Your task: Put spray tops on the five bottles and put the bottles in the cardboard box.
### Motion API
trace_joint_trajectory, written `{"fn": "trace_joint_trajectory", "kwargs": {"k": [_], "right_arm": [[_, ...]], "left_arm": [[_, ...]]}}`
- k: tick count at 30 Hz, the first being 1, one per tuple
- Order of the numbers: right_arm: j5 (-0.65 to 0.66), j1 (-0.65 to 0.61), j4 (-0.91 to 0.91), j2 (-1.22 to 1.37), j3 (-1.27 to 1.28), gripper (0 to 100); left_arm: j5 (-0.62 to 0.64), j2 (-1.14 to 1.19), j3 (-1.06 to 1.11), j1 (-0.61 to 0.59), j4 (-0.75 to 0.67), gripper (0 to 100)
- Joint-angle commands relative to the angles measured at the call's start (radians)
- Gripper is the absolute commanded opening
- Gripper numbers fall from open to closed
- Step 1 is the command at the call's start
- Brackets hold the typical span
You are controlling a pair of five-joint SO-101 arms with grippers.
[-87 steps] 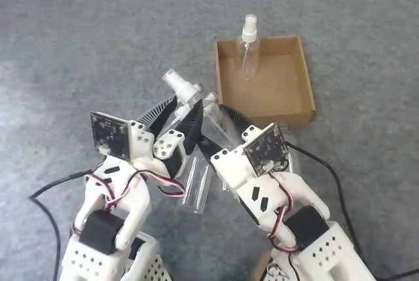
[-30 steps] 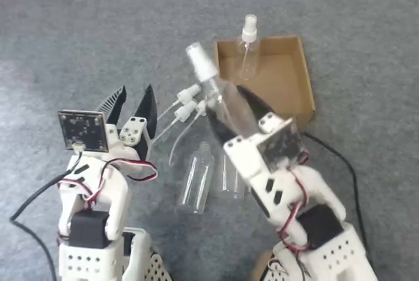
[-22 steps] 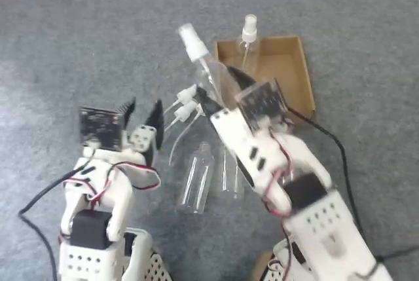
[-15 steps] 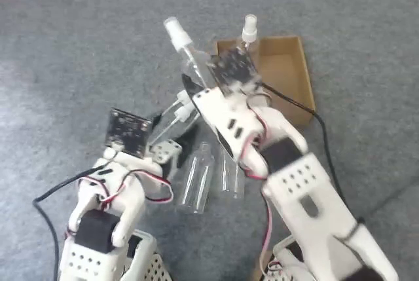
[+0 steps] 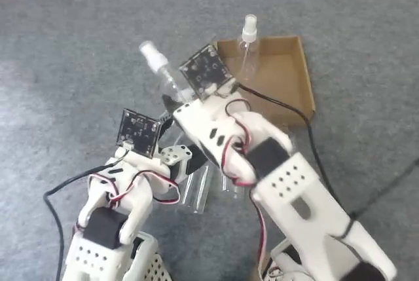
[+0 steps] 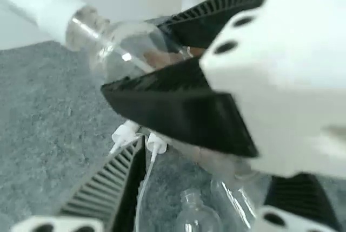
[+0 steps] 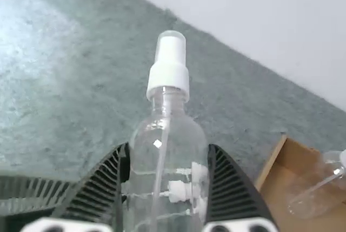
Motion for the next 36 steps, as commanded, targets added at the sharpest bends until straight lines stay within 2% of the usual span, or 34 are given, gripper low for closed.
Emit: {"fn": "trace_joint_trajectory", "kwargs": {"k": [1,5,11,15,25,32,36], "right_arm": [[-0.008,-0.013,0.061,-0.137,-0.074,0.6],[-0.008,0.027,0.125,-0.202,-0.072,0.6],[-0.008,0.085,0.205,-0.272,-0.068,0.6],[-0.008,0.088,0.232,-0.305,-0.068,0.6],[0.006,0.090,0.225,-0.302,-0.068,0.6],[0.006,0.088,0.142,-0.274,-0.068,0.6],[0.005,0.087,0.128,-0.214,-0.068,0.6]], "left_arm": [[0.011,-0.006,-0.005,-0.008,-0.037,35],[0.011,-0.006,-0.005,-0.008,-0.038,35],[0.011,-0.006,-0.008,-0.114,-0.077,35],[0.011,-0.006,-0.007,-0.124,-0.078,35],[0.011,-0.006,-0.004,-0.123,-0.071,35],[0.008,-0.008,-0.070,-0.069,0.049,35],[0.008,-0.008,-0.074,-0.071,0.052,35]]}}
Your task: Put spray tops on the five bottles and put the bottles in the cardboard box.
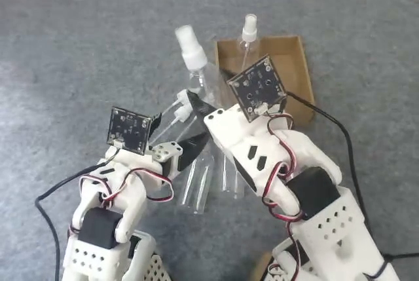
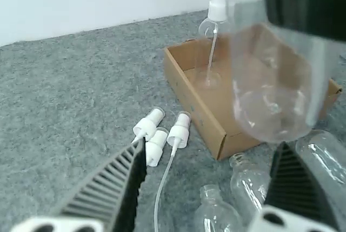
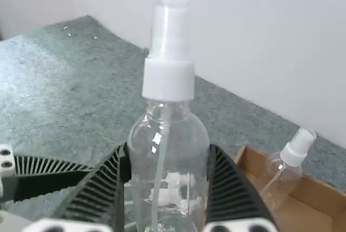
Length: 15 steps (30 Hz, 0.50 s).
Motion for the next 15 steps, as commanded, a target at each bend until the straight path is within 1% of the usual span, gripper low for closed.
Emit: {"fn": "trace_joint_trajectory", "kwargs": {"k": [1,3,11,15], "right_arm": [[0.005,0.005,-0.031,0.047,-0.066,0.6],[0.003,0.004,-0.033,0.056,-0.068,0.6],[0.005,0.002,-0.022,0.056,-0.071,0.6],[0.005,0.002,-0.008,0.056,-0.072,0.6]], "left_arm": [[0.006,-0.011,-0.051,0.005,0.003,35],[0.006,-0.011,-0.051,0.005,0.003,35],[0.006,-0.011,0.001,0.002,-0.092,35],[0.006,-0.011,0.008,0.002,-0.104,34]]}}
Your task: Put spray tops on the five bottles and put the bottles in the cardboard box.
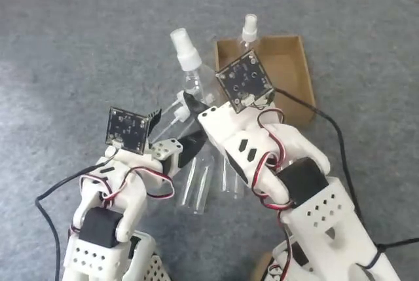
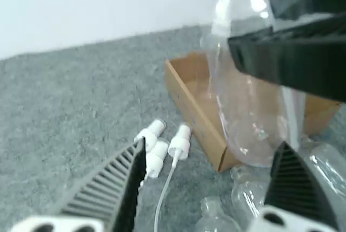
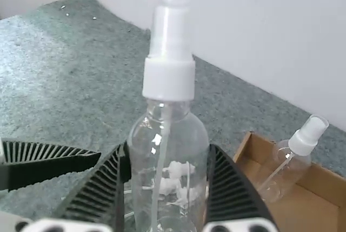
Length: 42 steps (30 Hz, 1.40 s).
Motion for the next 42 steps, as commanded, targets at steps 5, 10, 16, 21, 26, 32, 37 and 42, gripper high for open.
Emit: {"fn": "trace_joint_trajectory", "kwargs": {"k": [5,10,16,21,26,32,37,42], "right_arm": [[0.006,-0.013,0.016,0.001,-0.072,0.6],[0.011,-0.033,0.050,-0.025,-0.072,0.6],[0.014,-0.030,0.097,-0.117,-0.066,0.6],[0.014,-0.027,0.130,-0.127,-0.068,0.6],[0.063,-0.004,0.113,-0.122,-0.071,0.6],[0.083,0.257,-0.031,-0.085,-0.081,0.6],[0.083,0.421,-0.142,0.047,-0.100,0.6],[0.069,0.539,-0.265,0.203,-0.094,0.6]], "left_arm": [[0.006,-0.011,-0.005,0.002,-0.038,34],[0.006,-0.011,-0.005,0.002,-0.038,34],[0.006,-0.011,-0.005,0.002,-0.038,34],[0.006,-0.011,-0.005,0.002,-0.038,34],[0.006,-0.011,-0.004,0.002,-0.032,34],[0.006,-0.011,-0.002,0.002,-0.031,34],[0.006,-0.011,0.016,0.002,-0.038,34],[0.006,-0.011,0.018,0.002,-0.038,34]]}}
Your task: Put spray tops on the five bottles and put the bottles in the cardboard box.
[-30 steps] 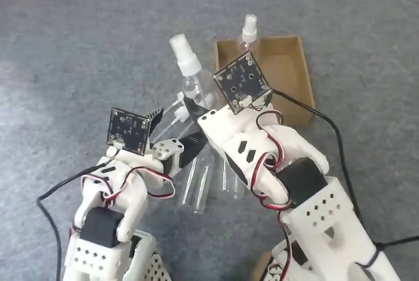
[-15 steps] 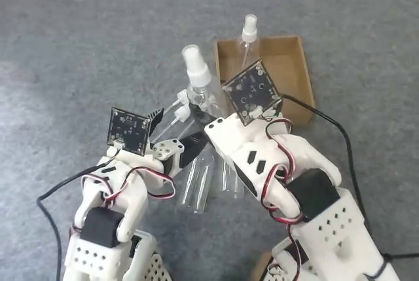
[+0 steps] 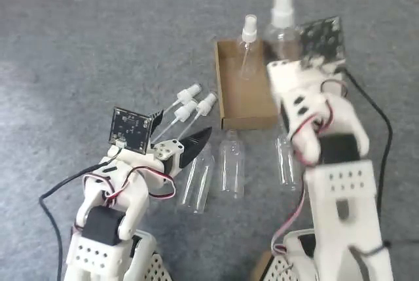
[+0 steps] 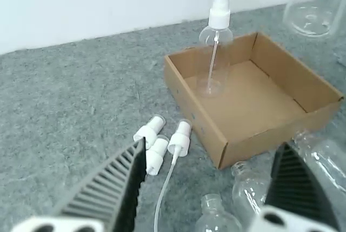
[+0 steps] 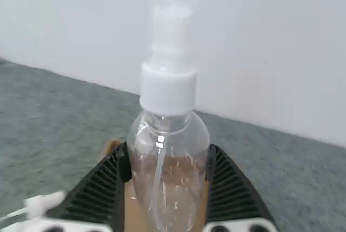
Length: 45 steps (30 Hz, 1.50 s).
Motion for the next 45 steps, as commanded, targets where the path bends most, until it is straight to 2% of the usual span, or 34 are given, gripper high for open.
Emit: {"fn": "trace_joint_trajectory", "kwargs": {"k": [1,11,17,20,23,27,31,45], "right_arm": [[-0.006,0.077,-0.114,0.094,-0.057,0.6],[-0.029,0.117,-0.443,0.430,-0.066,0.6],[-0.031,0.119,-0.585,0.690,-0.181,0.6],[-0.035,0.119,-0.595,0.816,-0.282,0.6],[-0.104,0.119,-0.587,0.926,-0.384,0.6],[-0.117,0.113,-0.587,1.026,-0.462,0.6],[-0.117,0.111,-0.587,1.070,-0.468,0.6],[-0.115,0.119,-0.584,1.136,-0.466,0.7]], "left_arm": [[0.006,-0.012,-0.008,0.000,-0.031,34],[0.006,-0.012,-0.008,0.000,-0.031,34],[0.006,-0.012,-0.007,0.000,-0.031,34],[0.006,-0.012,-0.007,0.000,-0.031,34],[0.006,-0.012,-0.007,0.000,-0.032,34],[-0.002,-0.012,0.030,0.000,-0.087,34],[-0.044,-0.012,0.070,0.000,-0.150,34],[-0.043,-0.012,0.070,0.000,-0.149,34]]}}
